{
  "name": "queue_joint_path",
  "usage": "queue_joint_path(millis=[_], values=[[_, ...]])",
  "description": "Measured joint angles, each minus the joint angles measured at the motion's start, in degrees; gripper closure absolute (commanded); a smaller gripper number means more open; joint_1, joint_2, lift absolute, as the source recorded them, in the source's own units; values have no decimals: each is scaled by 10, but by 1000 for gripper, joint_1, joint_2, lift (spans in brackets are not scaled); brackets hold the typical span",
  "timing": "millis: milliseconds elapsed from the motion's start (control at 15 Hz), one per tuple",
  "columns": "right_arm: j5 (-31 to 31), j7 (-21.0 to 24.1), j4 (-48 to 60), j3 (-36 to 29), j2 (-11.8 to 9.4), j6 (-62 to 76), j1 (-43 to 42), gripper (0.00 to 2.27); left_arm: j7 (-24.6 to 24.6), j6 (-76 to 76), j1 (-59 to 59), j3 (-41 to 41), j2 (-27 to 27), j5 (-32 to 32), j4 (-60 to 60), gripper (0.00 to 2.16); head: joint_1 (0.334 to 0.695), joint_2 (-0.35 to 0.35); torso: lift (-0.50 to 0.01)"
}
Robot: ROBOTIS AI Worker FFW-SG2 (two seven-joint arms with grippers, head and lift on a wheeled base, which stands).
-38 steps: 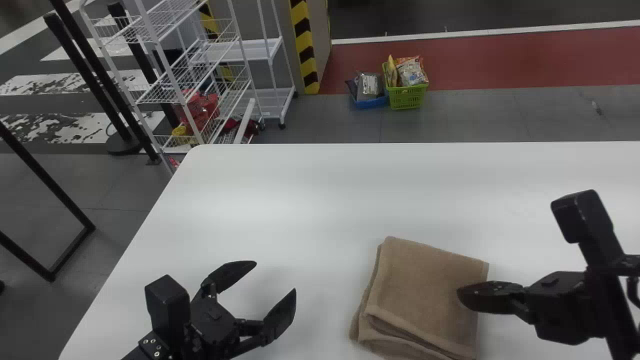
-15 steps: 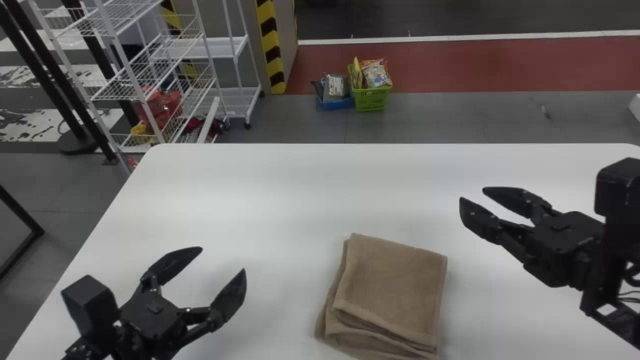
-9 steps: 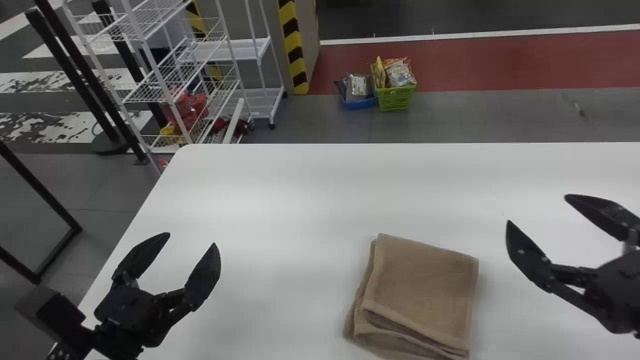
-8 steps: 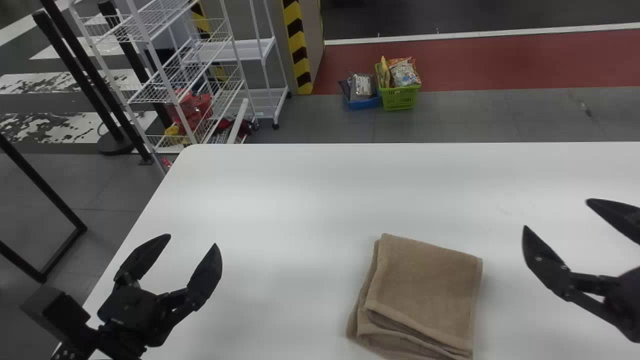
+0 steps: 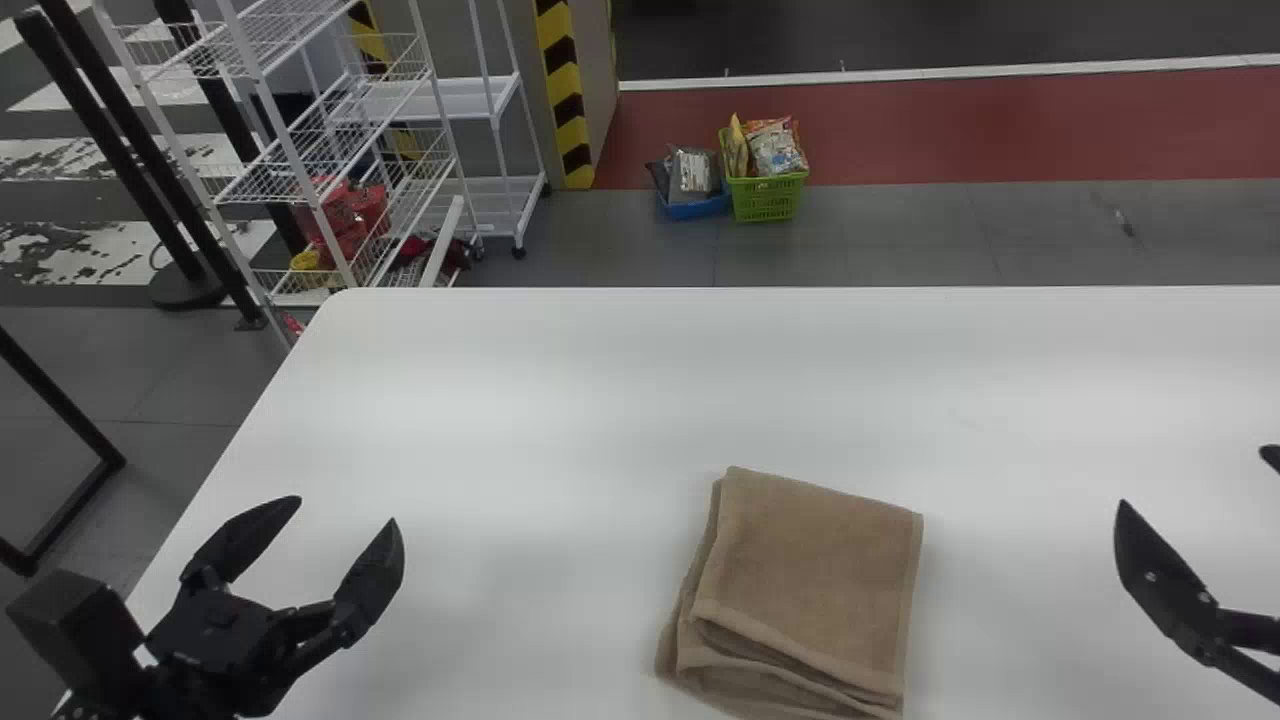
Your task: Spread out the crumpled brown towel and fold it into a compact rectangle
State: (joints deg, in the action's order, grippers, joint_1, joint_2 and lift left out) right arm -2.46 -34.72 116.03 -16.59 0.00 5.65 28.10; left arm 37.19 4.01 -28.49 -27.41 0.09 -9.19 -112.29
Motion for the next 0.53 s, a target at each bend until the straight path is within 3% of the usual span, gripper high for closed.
queue_joint_path(millis=[533], values=[[13, 55, -18, 21, 0, -34, -5, 63, 20, -19, -7, -6, 0, -13, 8, 36, 695, 130, -127]])
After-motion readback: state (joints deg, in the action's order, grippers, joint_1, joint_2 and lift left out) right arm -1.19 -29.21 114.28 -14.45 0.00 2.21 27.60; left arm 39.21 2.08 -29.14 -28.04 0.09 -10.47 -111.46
